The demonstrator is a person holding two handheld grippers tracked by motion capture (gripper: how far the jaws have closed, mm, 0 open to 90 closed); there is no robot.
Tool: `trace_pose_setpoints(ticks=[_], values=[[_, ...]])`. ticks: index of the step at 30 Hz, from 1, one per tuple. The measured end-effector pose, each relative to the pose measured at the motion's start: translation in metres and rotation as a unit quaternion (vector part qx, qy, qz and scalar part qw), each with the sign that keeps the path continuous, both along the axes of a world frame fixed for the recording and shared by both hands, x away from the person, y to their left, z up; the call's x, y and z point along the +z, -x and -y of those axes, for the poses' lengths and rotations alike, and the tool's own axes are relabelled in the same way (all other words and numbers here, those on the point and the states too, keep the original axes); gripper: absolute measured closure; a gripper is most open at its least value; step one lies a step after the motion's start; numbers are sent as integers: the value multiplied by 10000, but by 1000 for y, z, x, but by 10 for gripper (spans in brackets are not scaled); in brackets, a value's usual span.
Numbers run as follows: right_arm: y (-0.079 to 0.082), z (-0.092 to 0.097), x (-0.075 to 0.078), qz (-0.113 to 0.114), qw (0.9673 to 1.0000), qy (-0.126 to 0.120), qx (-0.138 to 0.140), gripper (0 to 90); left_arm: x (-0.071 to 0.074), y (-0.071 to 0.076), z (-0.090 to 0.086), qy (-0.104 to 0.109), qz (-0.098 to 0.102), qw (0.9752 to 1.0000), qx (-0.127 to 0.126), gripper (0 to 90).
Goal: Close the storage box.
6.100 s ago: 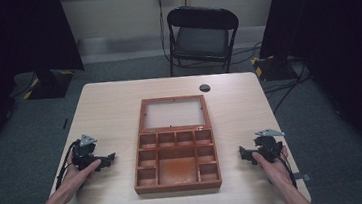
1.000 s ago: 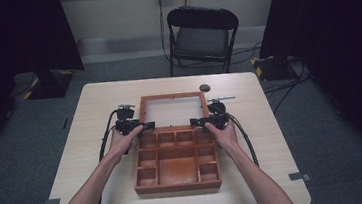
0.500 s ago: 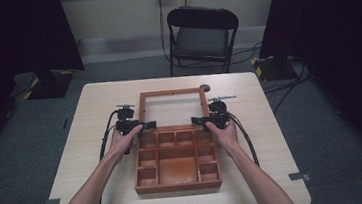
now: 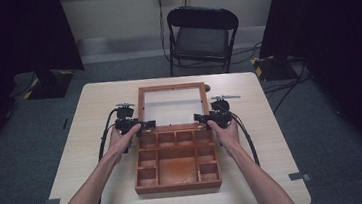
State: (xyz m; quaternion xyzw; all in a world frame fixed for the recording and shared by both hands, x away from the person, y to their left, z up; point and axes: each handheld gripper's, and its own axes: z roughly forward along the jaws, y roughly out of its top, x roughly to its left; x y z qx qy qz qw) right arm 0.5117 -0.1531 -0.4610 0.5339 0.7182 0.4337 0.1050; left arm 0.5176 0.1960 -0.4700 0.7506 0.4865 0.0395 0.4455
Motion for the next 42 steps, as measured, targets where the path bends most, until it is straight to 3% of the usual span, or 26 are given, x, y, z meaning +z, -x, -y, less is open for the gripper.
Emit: trace_pose_setpoints(ticks=[17,23,30,34,42], values=[[8,5,20,205,9997,-40,115,360,17,5,-1,55,293,9995,-51,287],[11,6,25,219,9995,-185,149,334,23,11,-2,107,386,9992,-33,292],[17,6,31,301,9992,-177,182,332,30,17,-4,100,572,9983,-99,303],[18,8,35,361,9984,-264,341,330,33,18,-6,162,599,9980,-132,303],[21,7,39,398,9986,-166,321,364,39,22,-9,164,755,9969,-157,353]])
